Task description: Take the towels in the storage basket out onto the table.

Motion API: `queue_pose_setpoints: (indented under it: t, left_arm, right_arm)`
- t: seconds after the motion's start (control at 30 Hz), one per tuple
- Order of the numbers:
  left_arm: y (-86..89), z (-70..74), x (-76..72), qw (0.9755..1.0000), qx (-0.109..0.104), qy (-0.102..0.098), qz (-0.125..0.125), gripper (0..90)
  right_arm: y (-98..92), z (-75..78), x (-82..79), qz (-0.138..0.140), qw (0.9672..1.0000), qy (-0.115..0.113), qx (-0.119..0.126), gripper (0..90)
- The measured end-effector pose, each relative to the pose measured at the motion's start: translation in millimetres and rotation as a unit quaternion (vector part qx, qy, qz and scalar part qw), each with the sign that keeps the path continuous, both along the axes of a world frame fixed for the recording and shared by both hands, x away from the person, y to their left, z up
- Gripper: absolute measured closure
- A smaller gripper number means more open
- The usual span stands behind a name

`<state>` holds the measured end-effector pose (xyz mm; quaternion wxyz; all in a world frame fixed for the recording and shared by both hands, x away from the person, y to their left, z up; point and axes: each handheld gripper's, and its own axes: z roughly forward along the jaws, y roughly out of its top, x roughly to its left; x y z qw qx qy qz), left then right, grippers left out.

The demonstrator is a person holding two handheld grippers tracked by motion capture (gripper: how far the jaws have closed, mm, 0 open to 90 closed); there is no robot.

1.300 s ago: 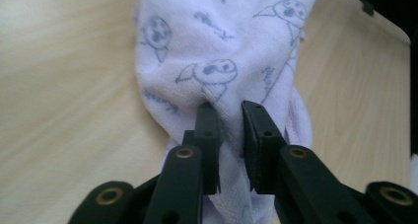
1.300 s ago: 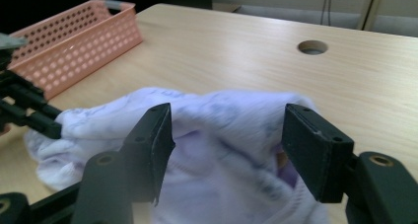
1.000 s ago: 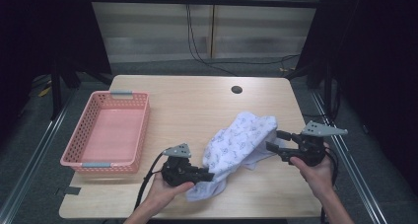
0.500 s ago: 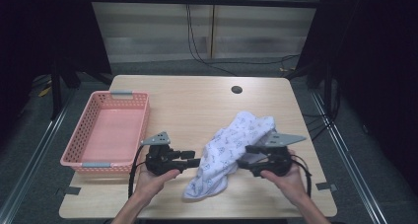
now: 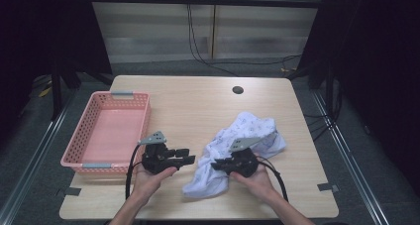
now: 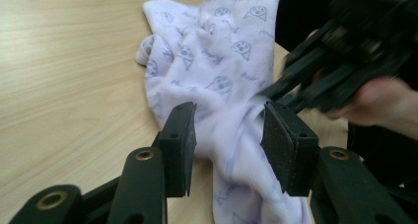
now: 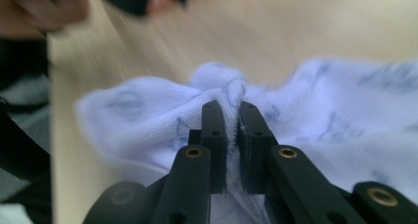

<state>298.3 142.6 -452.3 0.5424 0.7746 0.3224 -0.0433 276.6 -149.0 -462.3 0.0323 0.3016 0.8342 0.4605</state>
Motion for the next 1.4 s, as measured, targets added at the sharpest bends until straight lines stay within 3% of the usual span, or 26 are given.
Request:
queue_pose_setpoints:
  t: [0.13,0.17,0.2,0.23,0.37,0.43,0.5,0.6,0.67,0.8,0.9,1.0,1.07,1.17,1.23,1.3,1.4]
  left_arm:
    - [3.8,3.7,4.4,0.9997,-0.011,-0.003,0.02,55.9]
    - [3.8,3.7,4.4,0.9997,-0.011,-0.003,0.02,55.7]
    - [5.0,6.0,5.3,0.9996,-0.017,-0.005,0.023,55.7]
    - [6.0,7.6,5.5,0.9993,-0.026,-0.008,0.026,54.8]
    - [6.5,7.5,5.6,0.9995,-0.019,-0.009,0.023,53.4]
    - [6.7,7.0,5.2,0.9995,-0.019,-0.009,0.022,53.1]
    - [6.5,7.0,5.2,0.9995,-0.016,-0.01,0.023,52.6]
    - [4.4,6.0,5.9,0.9996,-0.016,-0.009,0.021,51.7]
    - [0.7,4.0,6.7,0.9997,-0.011,-0.007,0.02,51.0]
    - [-8.3,0.1,7.5,0.9999,-0.002,-0.001,0.012,50.3]
    - [-11.6,-0.4,8.1,1.0,0.007,-0.003,0.006,50.3]
    - [-13.6,1.3,9.8,0.9999,0.006,-0.006,0.006,51.4]
    - [-15.4,2.3,12.3,0.9999,0.007,-0.011,0.005,54.1]
    - [-18.9,-0.8,21.8,0.9996,0.018,-0.018,0.015,54.8]
    - [-18.3,-6.9,29.6,0.9995,0.012,-0.007,0.027,53.5]
    - [-18.2,-13.6,36.6,0.9993,0.022,0.001,0.032,52.3]
    - [-18.7,-17.0,39.5,0.9992,0.024,0.007,0.031,51.4]
  right_arm:
    - [-15.5,50.9,-1.1,-0.013,0.9973,-0.057,0.045,85.1]
    - [-15.5,50.9,-1.1,-0.013,0.9973,-0.057,0.045,85.1]
    - [-19.5,64.4,-0.5,-0.021,0.9958,-0.072,0.051,85.1]
    - [-31.0,91.1,5.3,-0.037,0.9919,-0.1,0.069,85.1]
    - [-54.2,111.1,15.8,-0.071,0.9855,-0.119,0.098,85.0]
    - [-71.8,110.1,21.9,-0.106,0.9818,-0.126,0.094,85.0]
    - [-94.2,99.8,29.4,-0.14,0.9783,-0.114,0.102,85.0]
    - [-126.9,74.1,36.7,-0.191,0.9725,-0.09,0.098,84.9]
    - [-145.9,52.2,35.8,-0.215,0.9705,-0.072,0.081,84.8]
    - [-167.5,20.1,23.1,-0.23,0.9703,-0.041,0.062,84.1]
    - [-171.8,3.1,9.8,-0.224,0.9738,-0.022,0.037,82.0]
    - [-167.2,1.0,-1.4,-0.21,0.9775,-0.018,0.006,71.2]
    - [-166.2,6.1,-5.4,-0.212,0.9767,-0.031,-0.003,59.1]
    - [-164.3,19.4,-2.9,-0.213,0.9757,-0.05,0.007,49.7]
    - [-160.6,28.3,1.1,-0.212,0.9753,-0.062,0.015,47.9]
    - [-155.8,34.8,5.4,-0.214,0.9742,-0.068,0.023,45.7]
    - [-145.8,39.4,15.0,-0.2,0.9765,-0.07,0.039,44.3]
